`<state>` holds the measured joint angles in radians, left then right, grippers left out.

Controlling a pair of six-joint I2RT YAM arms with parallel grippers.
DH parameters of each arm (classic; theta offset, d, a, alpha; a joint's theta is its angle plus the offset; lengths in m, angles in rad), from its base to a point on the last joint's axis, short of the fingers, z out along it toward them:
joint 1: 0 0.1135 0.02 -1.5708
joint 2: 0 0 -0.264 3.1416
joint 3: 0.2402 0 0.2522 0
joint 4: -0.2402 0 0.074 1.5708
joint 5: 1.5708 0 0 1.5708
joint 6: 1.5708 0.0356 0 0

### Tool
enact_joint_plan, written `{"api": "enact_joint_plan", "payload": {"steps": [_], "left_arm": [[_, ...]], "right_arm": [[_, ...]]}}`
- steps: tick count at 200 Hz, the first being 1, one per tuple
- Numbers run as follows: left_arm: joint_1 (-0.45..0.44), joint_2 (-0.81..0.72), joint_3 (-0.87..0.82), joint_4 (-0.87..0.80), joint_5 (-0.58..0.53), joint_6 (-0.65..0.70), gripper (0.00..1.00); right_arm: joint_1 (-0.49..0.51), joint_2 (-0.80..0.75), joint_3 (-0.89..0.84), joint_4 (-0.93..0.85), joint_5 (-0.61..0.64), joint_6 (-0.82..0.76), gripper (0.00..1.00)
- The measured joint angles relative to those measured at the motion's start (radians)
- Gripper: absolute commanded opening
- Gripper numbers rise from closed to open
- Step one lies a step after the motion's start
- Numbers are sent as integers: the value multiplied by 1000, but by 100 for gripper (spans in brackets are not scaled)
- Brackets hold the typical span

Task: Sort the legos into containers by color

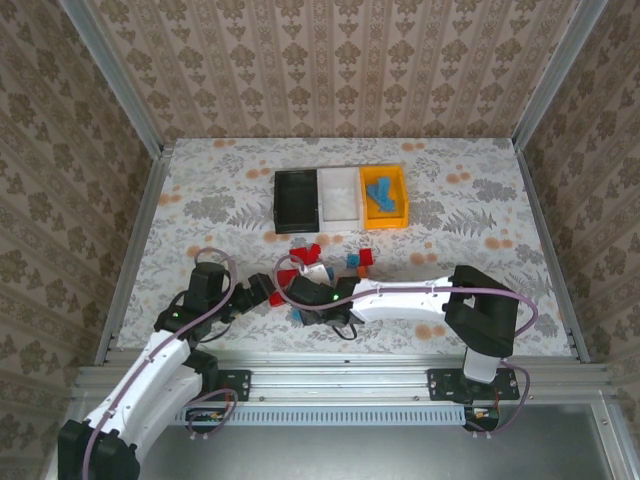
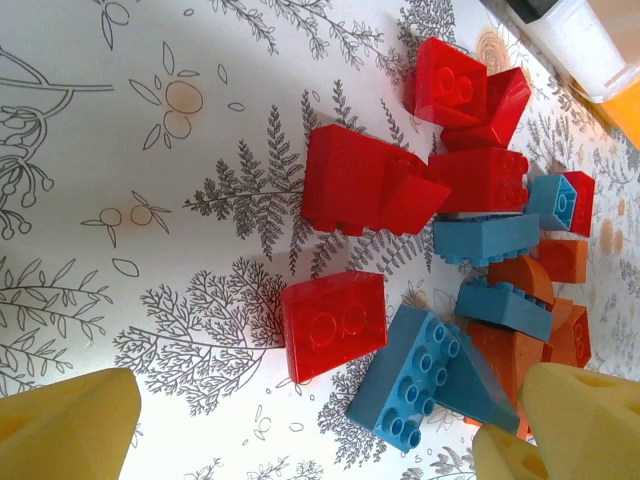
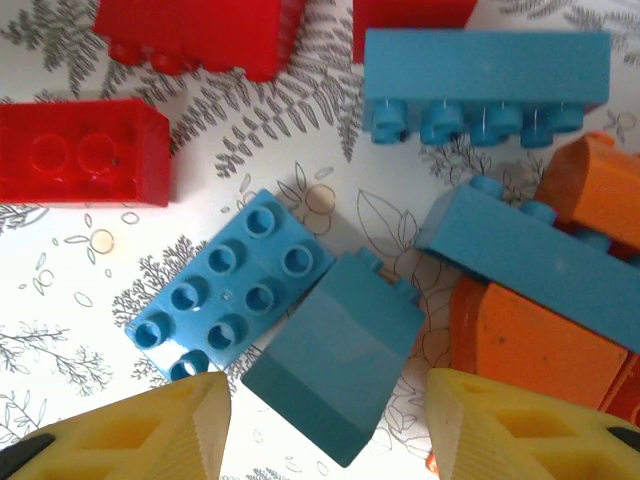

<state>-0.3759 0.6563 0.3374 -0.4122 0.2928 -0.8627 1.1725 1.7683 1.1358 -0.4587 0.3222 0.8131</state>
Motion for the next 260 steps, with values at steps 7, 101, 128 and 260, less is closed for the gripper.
{"api": "enact_joint_plan", "payload": {"steps": [7,101,128,260], "left_arm": [[0,0,-2,2,2,-2,100],[0,-3,-4,11,8,-2,100],[0,-4,-4,11,8,-2,100],[0,-4,-4,12,7,-2,100]], "right_arm": [[0,1,-5,0,-6,8,57],[-3,55,13,59,-24,63,59],[-18,73,19,71,-23,66,61],[-42,96,34,105,-5,77,39]]}}
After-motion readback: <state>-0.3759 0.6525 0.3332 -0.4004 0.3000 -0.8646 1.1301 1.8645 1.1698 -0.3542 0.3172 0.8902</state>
